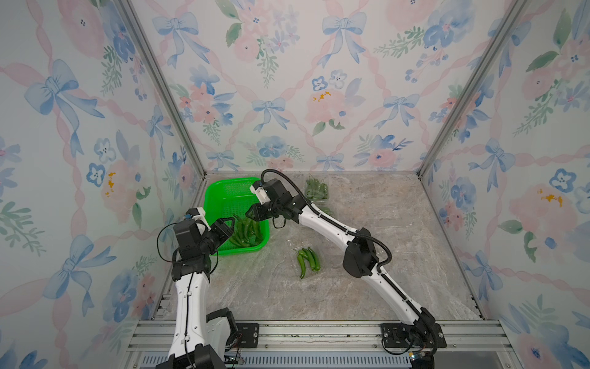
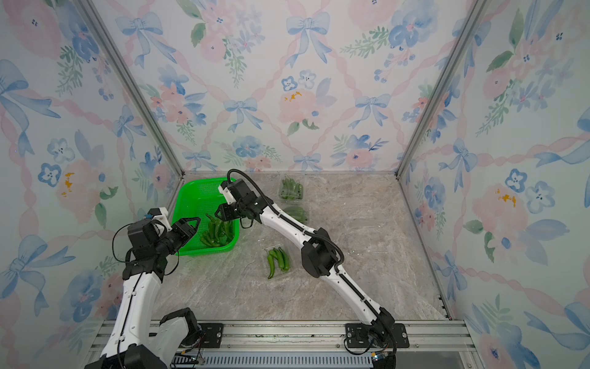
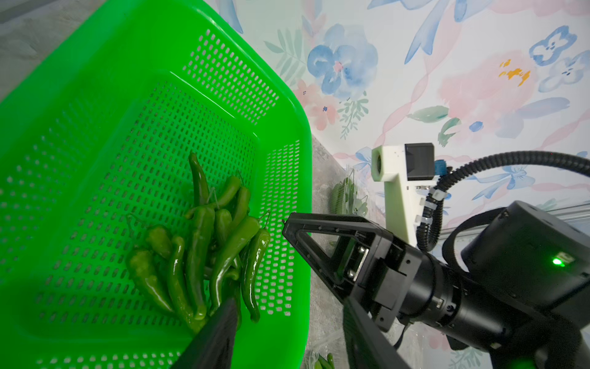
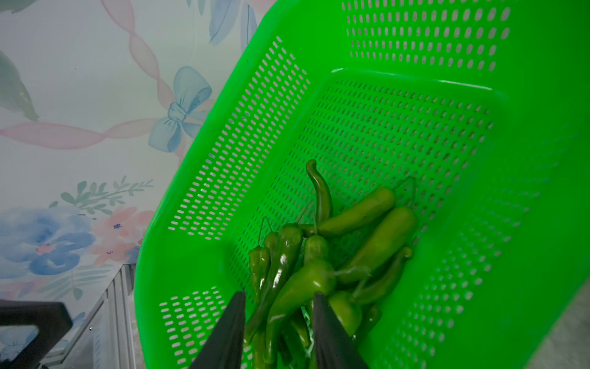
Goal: Take small green peppers out of containers
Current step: Place the green pepper in the basket, then pick up the green pepper from the packing box.
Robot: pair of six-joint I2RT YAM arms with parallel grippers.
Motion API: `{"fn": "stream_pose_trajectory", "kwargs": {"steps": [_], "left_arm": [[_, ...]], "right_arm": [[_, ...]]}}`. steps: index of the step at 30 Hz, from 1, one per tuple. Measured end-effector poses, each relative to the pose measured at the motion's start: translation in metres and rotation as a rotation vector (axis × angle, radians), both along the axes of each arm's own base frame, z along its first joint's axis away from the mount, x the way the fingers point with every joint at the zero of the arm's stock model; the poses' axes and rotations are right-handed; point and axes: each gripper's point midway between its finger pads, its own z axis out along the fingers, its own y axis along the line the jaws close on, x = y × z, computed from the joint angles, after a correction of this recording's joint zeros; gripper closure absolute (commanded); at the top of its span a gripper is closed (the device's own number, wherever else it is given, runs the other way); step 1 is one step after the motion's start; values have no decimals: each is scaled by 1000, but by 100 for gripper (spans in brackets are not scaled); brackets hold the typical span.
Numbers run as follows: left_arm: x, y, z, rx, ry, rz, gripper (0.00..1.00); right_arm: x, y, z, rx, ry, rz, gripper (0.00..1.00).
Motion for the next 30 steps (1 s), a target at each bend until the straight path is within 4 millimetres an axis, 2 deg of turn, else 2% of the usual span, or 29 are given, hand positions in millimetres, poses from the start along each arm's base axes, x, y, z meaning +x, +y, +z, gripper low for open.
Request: {"fn": "stream_pose_trajectory", "kwargs": {"steps": [4, 7, 11, 14, 16, 19, 21, 24, 26, 30], "left_arm": [[3, -25, -8, 11, 23, -79, 44], [4, -57, -14, 32, 46, -168, 43], [3, -112, -15, 73, 64, -317, 43], [3, -142, -15, 103, 65, -391, 44], [2, -157, -22, 125, 83, -422, 44], [-3, -177, -40, 163, 129, -467, 44], [-7, -191, -51, 192, 160, -496, 44], [-11, -209, -63, 221, 191, -531, 44], [-13, -217, -68, 230, 205, -546, 44], [-17, -224, -75, 248, 220, -555, 44]], "right_arm": [[-1, -12, -3, -56, -25, 0, 57], [-10, -36, -3, -123, -21, -12, 57], [-34, -88, 17, -191, -19, -53, 57], [-51, -128, 35, -193, -27, -100, 59], [-60, -153, 34, -194, -16, -135, 62], [-78, -185, 4, -238, 34, -183, 63], [-92, -206, -31, -305, 84, -212, 62], [-114, -227, -69, -406, 139, -233, 61], [-123, -231, -76, -442, 153, -243, 61], [-127, -228, -67, -430, 142, -266, 61]]}}
